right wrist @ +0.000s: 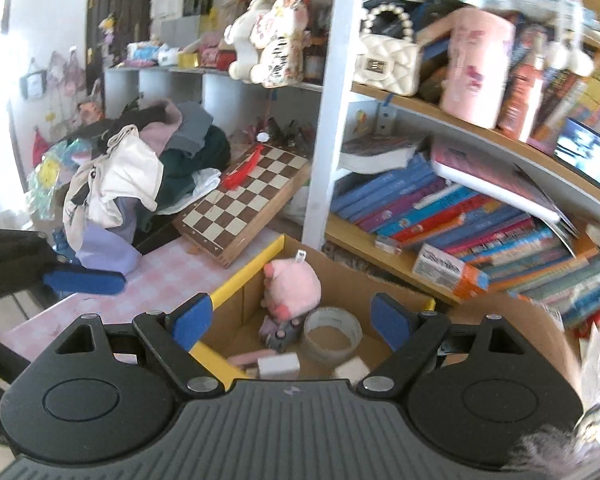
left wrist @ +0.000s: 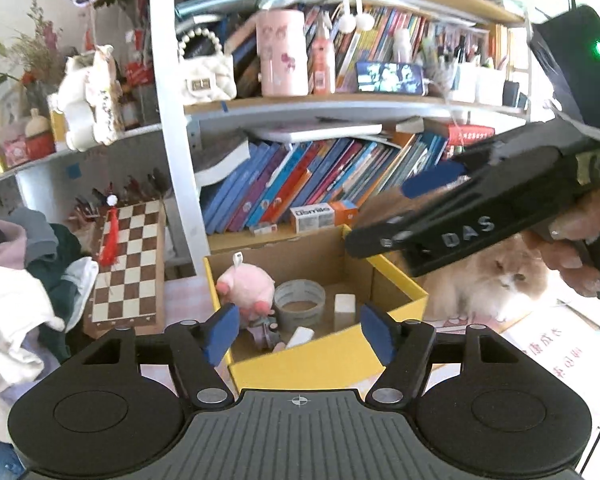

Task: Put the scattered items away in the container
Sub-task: 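Withdraw both open tools from the box back over the table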

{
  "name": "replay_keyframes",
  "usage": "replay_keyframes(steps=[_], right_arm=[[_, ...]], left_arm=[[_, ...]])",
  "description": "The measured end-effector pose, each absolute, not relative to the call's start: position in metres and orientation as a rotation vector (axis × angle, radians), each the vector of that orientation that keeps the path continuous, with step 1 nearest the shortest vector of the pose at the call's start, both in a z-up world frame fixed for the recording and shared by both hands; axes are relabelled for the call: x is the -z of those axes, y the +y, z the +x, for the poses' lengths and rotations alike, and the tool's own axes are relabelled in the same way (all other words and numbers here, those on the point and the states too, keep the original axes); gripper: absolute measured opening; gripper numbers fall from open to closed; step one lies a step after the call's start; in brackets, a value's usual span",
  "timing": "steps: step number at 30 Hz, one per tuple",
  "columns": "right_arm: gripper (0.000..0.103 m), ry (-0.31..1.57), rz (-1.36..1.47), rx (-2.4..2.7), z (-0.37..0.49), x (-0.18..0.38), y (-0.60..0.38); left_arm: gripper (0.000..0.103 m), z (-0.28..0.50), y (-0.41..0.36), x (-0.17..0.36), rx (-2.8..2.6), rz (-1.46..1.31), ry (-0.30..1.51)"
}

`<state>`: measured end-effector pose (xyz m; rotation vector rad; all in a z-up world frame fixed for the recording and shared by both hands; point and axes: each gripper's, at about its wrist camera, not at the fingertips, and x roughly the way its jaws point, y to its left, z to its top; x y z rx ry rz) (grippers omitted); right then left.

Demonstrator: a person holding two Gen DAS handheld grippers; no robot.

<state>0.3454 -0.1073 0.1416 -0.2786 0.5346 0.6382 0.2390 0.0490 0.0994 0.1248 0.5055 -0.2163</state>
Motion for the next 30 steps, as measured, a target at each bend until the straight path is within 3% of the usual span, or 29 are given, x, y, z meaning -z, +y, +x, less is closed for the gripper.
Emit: replay_keyframes(steps=[20,24,30], right_arm=[[0.086,0.610,-0.131,-0.410,0.210,-0.071,-0.169],[0.086,0.621,-0.132,-0.357,0.193,-0.054,-0.176],[0.086,0.646,-0.158,-0.320,0.173,-0.027,-0.179]], left_arm=[[0.071,0.144,0.062,-0.049,0.172,0.068,0.576],[0.078,0.137,0.058,-0.037,0.166,0.066,0.600],[0.078,0.127,0.051,-0.017,0.158,0.063,0.635]])
